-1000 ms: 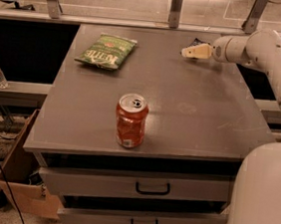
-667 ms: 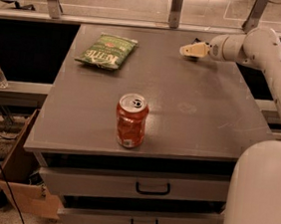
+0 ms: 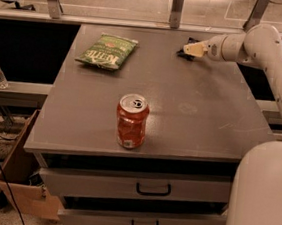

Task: Move rxbar blueberry near green jalapeno chip bag

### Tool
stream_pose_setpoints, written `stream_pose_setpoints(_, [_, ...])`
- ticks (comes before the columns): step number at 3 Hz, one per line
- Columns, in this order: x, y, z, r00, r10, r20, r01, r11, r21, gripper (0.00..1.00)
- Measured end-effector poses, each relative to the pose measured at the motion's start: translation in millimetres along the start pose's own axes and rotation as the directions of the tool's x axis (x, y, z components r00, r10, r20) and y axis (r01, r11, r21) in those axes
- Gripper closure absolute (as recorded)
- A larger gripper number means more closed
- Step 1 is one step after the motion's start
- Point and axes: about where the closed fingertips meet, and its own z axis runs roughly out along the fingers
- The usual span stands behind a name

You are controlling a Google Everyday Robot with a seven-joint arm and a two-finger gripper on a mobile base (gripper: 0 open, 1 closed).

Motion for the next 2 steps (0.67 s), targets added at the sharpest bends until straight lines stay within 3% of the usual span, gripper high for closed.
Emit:
stream_pose_setpoints(1, [5.9,8.2,-6.6,1.000,0.004,-0.025,-0.004,0.9998,-0.018,0.88])
stream_pose_setpoints(2, [4.7,10.9,-10.4,1.000,-0.003,-0.029,0.002,0.9998,-0.022,1.00])
